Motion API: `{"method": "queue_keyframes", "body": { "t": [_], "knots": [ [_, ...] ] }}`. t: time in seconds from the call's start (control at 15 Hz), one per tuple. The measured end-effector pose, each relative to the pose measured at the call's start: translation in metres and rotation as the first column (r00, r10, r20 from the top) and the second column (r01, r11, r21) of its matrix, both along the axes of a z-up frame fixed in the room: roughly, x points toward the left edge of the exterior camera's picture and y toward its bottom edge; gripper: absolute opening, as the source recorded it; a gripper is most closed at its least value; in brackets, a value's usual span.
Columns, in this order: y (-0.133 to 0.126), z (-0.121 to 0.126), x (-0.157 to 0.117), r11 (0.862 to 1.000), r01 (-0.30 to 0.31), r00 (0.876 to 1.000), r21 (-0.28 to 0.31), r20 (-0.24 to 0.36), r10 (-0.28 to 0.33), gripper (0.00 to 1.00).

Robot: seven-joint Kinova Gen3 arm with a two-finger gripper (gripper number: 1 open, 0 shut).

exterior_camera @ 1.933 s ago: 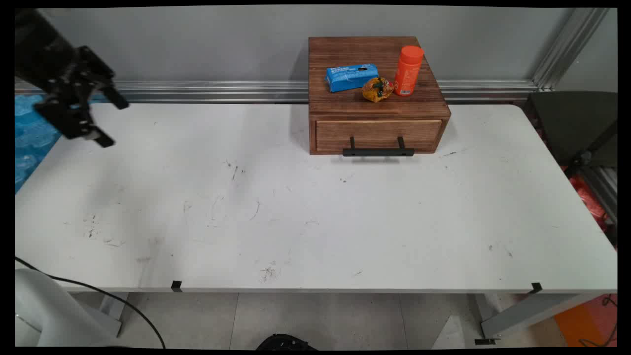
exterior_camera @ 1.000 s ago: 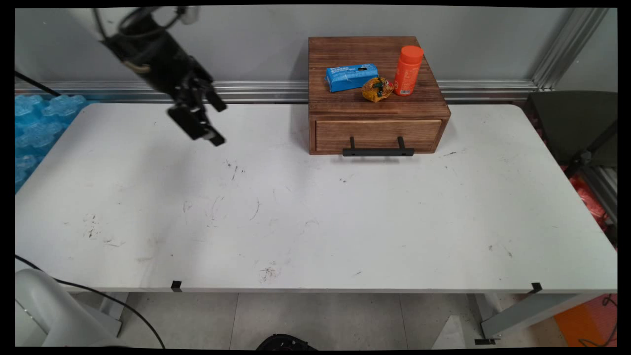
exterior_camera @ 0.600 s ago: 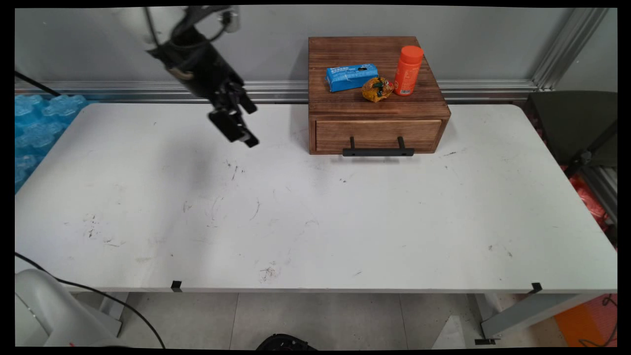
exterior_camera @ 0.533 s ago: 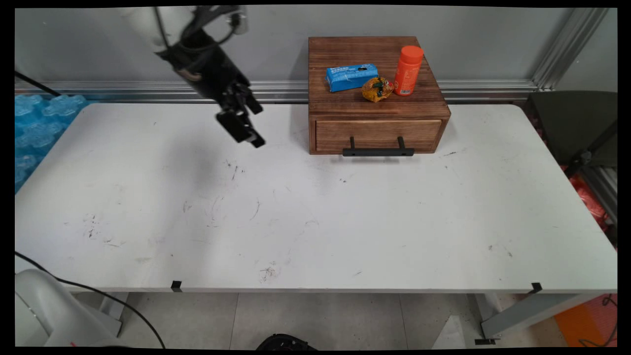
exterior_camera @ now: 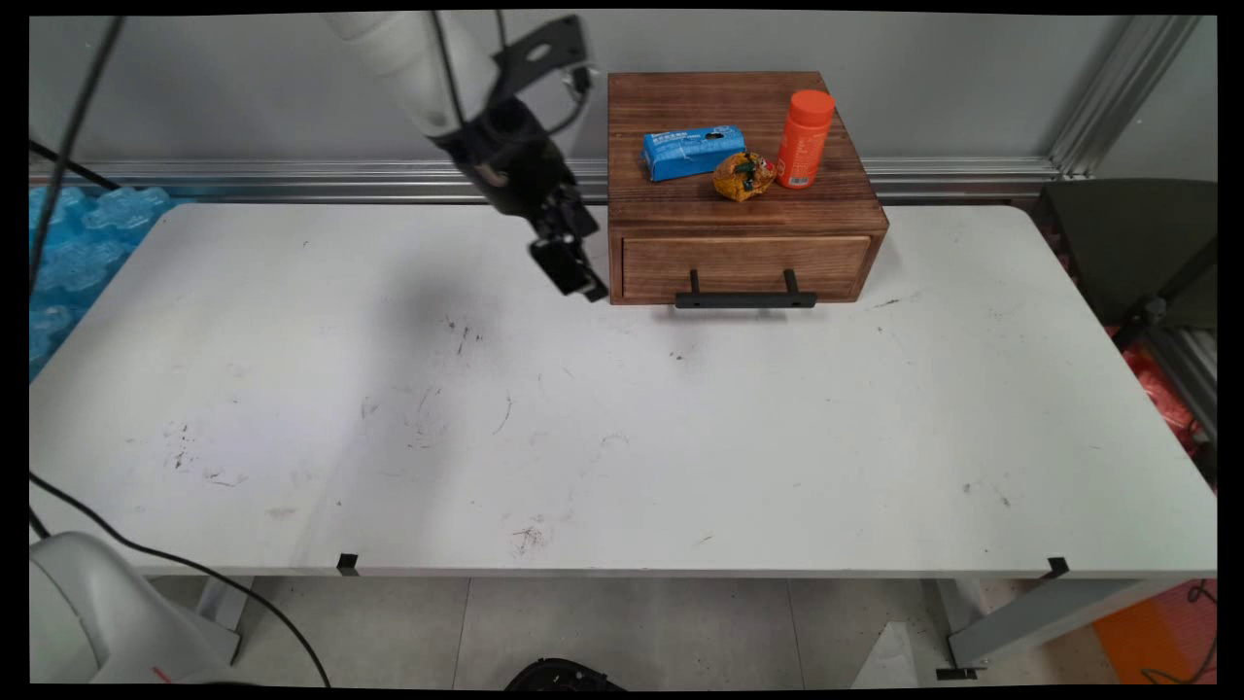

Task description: Open the drawer

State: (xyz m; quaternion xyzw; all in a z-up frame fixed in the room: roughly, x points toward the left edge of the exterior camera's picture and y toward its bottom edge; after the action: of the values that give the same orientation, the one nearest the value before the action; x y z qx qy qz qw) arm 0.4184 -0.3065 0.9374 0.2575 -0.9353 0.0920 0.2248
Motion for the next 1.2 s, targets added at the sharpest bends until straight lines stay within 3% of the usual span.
{"method": "queue_keyframes", "body": {
  "t": [1.2],
  "knots": [
    [-0.088, -0.099, -0.119, 0.997, 0.045, 0.998, -0.067, 0.046, -0.042, 1.00]
  ]
}}
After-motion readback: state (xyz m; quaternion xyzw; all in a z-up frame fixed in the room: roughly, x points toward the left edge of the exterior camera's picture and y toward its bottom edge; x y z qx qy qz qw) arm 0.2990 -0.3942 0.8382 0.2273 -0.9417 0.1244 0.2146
